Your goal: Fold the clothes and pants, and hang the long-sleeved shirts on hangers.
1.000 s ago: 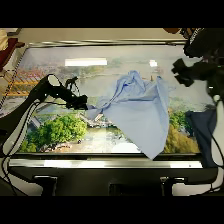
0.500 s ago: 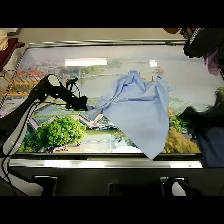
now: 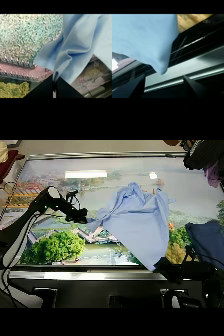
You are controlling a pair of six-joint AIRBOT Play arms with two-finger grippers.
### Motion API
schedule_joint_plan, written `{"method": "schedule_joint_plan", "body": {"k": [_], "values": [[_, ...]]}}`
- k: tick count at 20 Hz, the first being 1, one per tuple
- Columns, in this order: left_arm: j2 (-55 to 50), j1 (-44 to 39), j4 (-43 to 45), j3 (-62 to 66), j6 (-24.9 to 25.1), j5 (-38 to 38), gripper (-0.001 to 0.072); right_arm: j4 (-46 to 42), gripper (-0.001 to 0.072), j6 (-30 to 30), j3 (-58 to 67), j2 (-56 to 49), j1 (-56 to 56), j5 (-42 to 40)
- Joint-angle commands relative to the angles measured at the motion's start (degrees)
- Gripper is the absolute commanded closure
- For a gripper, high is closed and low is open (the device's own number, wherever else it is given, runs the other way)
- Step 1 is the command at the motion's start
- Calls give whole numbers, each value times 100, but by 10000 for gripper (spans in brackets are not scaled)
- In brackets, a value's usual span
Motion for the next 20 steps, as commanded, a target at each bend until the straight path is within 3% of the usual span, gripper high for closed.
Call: {"method": "schedule_joint_plan", "body": {"k": [1, 3, 6, 10, 12, 13, 14, 17, 20], "values": [[-2, -4, 0, -2, -2, -11, 689, 46, 168, 492, -199, 197, 81, 396], [-2, -4, 2, -2, 0, 9, 689, 46, 231, 638, -205, 190, 81, 752], [-2, -4, 2, -2, 2, 44, 690, 94, 269, 813, -262, 74, 81, 1329], [-4, -4, 2, -2, 0, 140, 690, 254, 276, 603, -330, -656, 92, 1611], [-4, -4, 2, -2, 0, 149, 690, 372, 393, 435, -330, -986, 92, 1703], [-4, -2, 2, -2, 0, 149, 689, 529, 492, 319, -330, -1080, 92, 1790], [-2, -2, 2, -2, 0, 144, 690, 706, 643, 181, -310, -1093, 92, 1880], [48, -2, -24, 9, 26, 98, 690, 1082, 675, -61, 249, -1088, 90, 1917], [326, 90, -498, 177, 396, 15, 691, 1270, 676, -402, 1720, -1095, 90, 2116]]}}
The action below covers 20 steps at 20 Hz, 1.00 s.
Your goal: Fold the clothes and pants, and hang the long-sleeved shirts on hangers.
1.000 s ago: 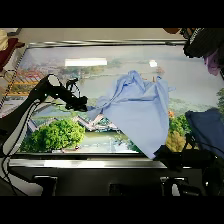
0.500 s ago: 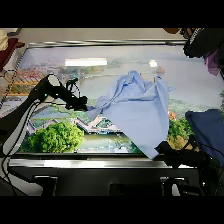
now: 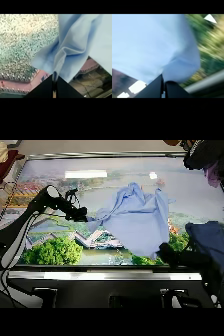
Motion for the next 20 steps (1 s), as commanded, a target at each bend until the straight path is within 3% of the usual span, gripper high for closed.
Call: {"method": "schedule_joint_plan", "body": {"k": [1, 5, 8, 12, 15, 17, 20], "values": [[363, 166, -697, 249, 306, 17, 691, 284, 677, -376, 1681, -48, 2, 413], [1329, 811, -1727, 1174, 313, 721, 691, 240, 678, -393, 3969, -57, -4, 1561], [2216, 1373, -1818, 2087, 306, 1237, 691, 247, 677, -407, 5379, -129, -2, 1180], [3694, 2218, -1781, 2723, 308, 2022, 691, 256, 677, -885, 7200, -125, -2, 369], [4710, 2671, -1248, 2723, 166, 2350, 691, 254, 676, -1106, 8327, -48, -2, -44], [5178, 2830, -367, 2723, -358, 2459, 691, 264, 676, -1088, 8660, 79, -2, -221], [5405, 2896, 614, 2721, -767, 2487, 691, 221, 676, -693, 8666, 136, -2, -750]]}}
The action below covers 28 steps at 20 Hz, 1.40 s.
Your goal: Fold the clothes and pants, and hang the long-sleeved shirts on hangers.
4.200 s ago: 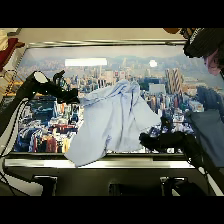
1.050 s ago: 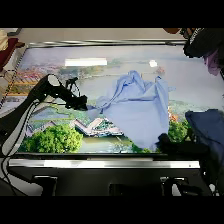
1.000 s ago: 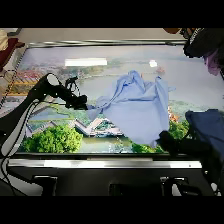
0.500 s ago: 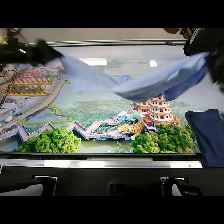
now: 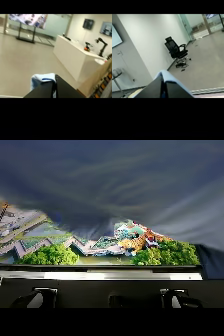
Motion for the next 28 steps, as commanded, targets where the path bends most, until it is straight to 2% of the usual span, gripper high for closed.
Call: {"method": "schedule_joint_plan", "body": {"k": [1, 4, 5, 7, 10, 12, 15, 19, 20, 23, 25, 26, 28], "values": [[345, 155, 1021, -2, -417, 153, 691, -98, 676, 420, 280, -74, -2, -968], [-42, 142, 750, -404, -205, -94, 691, -142, 676, 896, 184, -793, -2, -2374], [-264, 127, 595, -568, -94, -282, 691, -138, 675, 883, 15, -1108, -2, -2680], [-925, -197, 501, -946, 170, -588, 691, -138, 675, 636, -597, -1696, 0, -2682], [-2168, -957, 787, -1292, 363, -568, 691, -365, 675, 197, -1851, -2465, 315, -1661], [-3147, -1451, 1222, -1292, 391, -382, 691, -739, 675, 166, -2616, -3073, 737, -673], [-4428, -1956, 1316, -1290, 339, 337, 691, -868, 675, 289, -3053, -4155, 1115, 789], [-5528, -2382, 1300, -1287, -601, 1390, 692, -411, 675, 911, -3053, -5285, 1252, 2673], [-5670, -2459, 1300, -1287, -765, 1604, 691, -299, 675, 1049, -3053, -5462, 1252, 3021], [-5976, -2669, 1296, -1287, -804, 2118, 691, -299, 675, 1384, -3053, -5792, 1252, 3652], [-6081, -2734, 1294, -1283, -828, 2026, 689, -306, 672, 1519, -3053, -5904, 1252, 3681], [-6092, -2734, 1279, -1283, -824, 1849, 679, -317, 623, 1517, -3053, -5906, 1250, 3591], [-6054, -2656, 1279, -1268, -820, 1355, 657, -337, 425, 1513, -3051, -5831, 1233, 3322]]}}
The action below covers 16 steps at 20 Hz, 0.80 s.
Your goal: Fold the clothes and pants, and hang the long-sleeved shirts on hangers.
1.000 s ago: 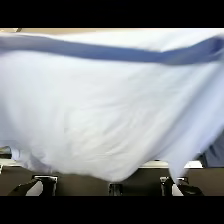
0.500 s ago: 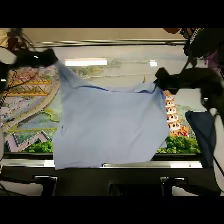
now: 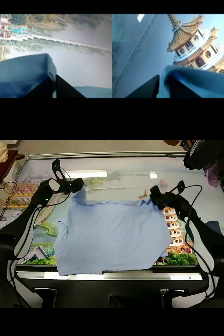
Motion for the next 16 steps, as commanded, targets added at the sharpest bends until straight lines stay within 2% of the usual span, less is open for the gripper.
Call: {"method": "schedule_joint_plan", "body": {"k": [1, 3, 4, 6, 7, 10, 11, 13, 16], "values": [[-28, 109, -2, 33, -57, -651, 656, -70, 370, 81, 0, 66, -44, -216], [133, 463, -4, 197, 157, -1370, 640, -146, 367, -433, 15, 426, -264, -933], [243, 686, -2, 328, 446, -1770, 533, -179, 330, -837, 15, 682, -461, -1434], [496, 1132, -4, 540, 809, -2577, 135, -400, 267, -1327, 15, 1185, -935, -2444], [634, 1340, -9, 597, 874, -2994, 103, -551, 260, -1543, 13, 1429, -1187, -2949], [1078, 1912, -101, 544, 988, -4323, 110, -1086, 261, -2135, -188, 2037, -1744, -4256], [1298, 2138, -367, 352, 861, -4409, 111, -1193, 261, -2302, -481, 2260, -1845, -4492], [1849, 2487, -774, -315, 1167, -4260, 111, -1237, 259, -2503, -1423, 2776, -2017, -4623], [2647, 2894, -1056, -1617, 1303, -4157, 110, -1202, 173, -2500, -2787, 3412, -2253, -4498]]}}
